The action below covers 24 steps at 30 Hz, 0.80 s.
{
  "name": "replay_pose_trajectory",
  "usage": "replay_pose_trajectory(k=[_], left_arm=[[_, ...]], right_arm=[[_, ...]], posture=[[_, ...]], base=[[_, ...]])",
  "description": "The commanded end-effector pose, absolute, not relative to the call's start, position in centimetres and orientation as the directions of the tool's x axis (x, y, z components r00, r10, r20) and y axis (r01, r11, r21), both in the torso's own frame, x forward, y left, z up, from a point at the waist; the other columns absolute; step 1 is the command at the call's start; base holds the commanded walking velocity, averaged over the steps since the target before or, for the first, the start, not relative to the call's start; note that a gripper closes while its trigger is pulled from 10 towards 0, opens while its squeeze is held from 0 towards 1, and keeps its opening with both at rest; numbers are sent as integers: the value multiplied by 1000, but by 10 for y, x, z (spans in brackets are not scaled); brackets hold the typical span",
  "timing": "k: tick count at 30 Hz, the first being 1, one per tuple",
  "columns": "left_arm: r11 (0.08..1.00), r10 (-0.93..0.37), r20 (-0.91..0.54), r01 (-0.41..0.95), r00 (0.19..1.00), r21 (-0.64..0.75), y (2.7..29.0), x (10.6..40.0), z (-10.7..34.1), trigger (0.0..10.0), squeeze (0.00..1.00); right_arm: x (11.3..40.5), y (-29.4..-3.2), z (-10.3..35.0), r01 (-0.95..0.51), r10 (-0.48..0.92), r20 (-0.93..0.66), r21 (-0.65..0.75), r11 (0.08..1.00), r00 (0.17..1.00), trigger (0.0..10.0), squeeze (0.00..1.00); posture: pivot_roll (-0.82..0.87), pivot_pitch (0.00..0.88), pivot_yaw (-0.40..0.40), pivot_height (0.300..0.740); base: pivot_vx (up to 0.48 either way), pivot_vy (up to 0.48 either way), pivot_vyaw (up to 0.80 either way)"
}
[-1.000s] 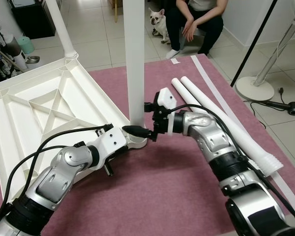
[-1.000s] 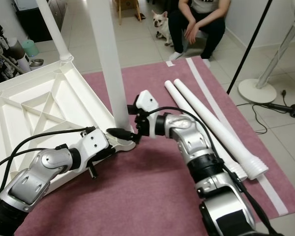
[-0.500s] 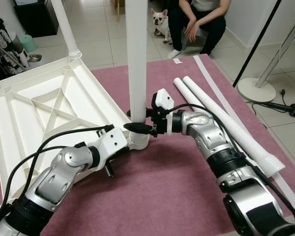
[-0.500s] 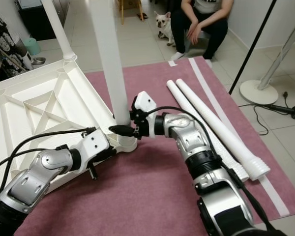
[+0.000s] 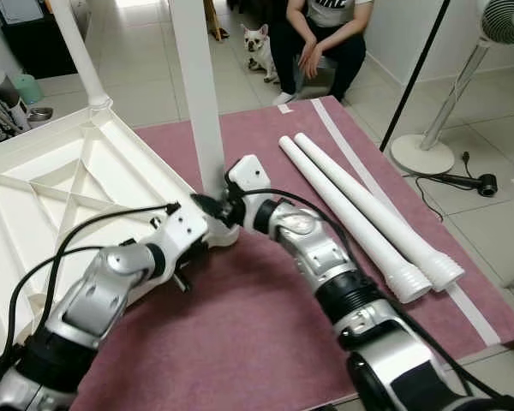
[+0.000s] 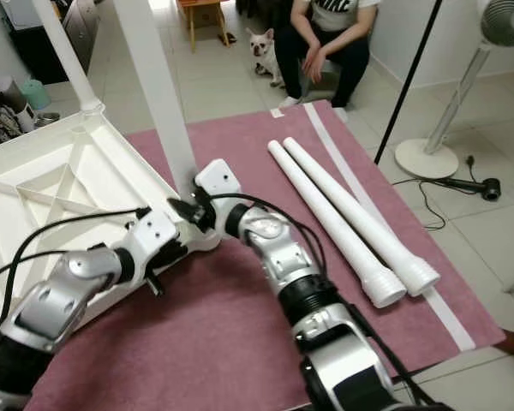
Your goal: Building children table
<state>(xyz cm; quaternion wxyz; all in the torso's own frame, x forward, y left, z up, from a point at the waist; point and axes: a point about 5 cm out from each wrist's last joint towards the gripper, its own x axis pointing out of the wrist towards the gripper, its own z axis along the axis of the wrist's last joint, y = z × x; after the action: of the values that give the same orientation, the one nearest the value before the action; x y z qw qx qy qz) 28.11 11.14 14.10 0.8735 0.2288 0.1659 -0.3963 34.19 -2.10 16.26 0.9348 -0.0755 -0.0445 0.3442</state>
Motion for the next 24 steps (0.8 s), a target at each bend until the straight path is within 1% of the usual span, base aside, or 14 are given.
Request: replay_pose_trajectory(k=[1,3,5,6,7,8,9,10,12,16,17,21,23,24], left_arm=[[456,-779,-351,853,520,252,82,266,164,10000,0],[440,-784,-354,858,511,264,80,265,165,10000,0],[427,-786,-362,864,501,267,78,264,164,10000,0],[424,-785,-368,866,498,267,78,263,163,10000,0],[421,-784,-374,867,496,266,79,262,162,10000,0],[421,-783,-378,868,495,265,79,262,161,10000,0],[423,-779,-384,868,496,262,80,262,160,10000,0],[423,-779,-384,868,496,262,80,262,160,10000,0],[428,-772,-394,867,498,257,83,260,159,10000,0],[429,-770,-397,866,499,255,84,260,159,10000,0],[427,-768,-403,867,497,255,86,259,157,10000,0],[423,-765,-414,870,493,255,88,257,155,10000,0],[423,-765,-414,870,493,255,88,257,155,10000,0],[421,-765,-415,870,492,255,88,257,154,10000,0]], right_arm=[[349,-41,133,-519,505,-120,-189,833,855,0,0],[351,-38,130,-446,427,-132,-190,875,894,0,0],[350,-33,129,-407,387,-133,-200,891,912,0,0],[348,-28,129,-411,393,-127,-197,890,911,667,0],[347,-26,130,-409,393,-116,-196,891,912,2941,0],[347,-24,131,-407,393,-107,-197,892,913,2941,0],[345,-20,133,-422,414,-83,-208,882,907,10000,0],[345,-20,133,-422,414,-83,-208,882,907,10000,0],[341,-15,138,-463,467,-34,-207,862,884,10000,0],[339,-13,140,-479,487,-14,-206,853,873,10000,0],[338,-14,142,-511,519,0,-183,840,855,10000,1000],[334,-16,149,-580,593,43,-162,798,804,10000,1000],[334,-16,149,-580,593,43,-162,798,804,10000,1000],[333,-16,151,-598,611,50,-162,785,790,10000,0]], posture=[[47,0,70,740],[44,0,72,740],[44,0,73,740],[44,0,73,740],[44,0,74,740],[44,0,74,740],[44,0,71,740],[44,0,71,740],[45,0,69,740],[45,0,69,740],[44,0,68,740],[42,0,68,740],[42,0,68,740],[41,0,69,740]], base=[[0,0,0],[0,0,0],[0,0,0],[0,0,0],[0,0,0],[0,0,0],[0,0,0],[0,0,0],[0,0,0],[0,0,0],[0,0,0],[0,0,0],[0,0,0],[0,0,0]])
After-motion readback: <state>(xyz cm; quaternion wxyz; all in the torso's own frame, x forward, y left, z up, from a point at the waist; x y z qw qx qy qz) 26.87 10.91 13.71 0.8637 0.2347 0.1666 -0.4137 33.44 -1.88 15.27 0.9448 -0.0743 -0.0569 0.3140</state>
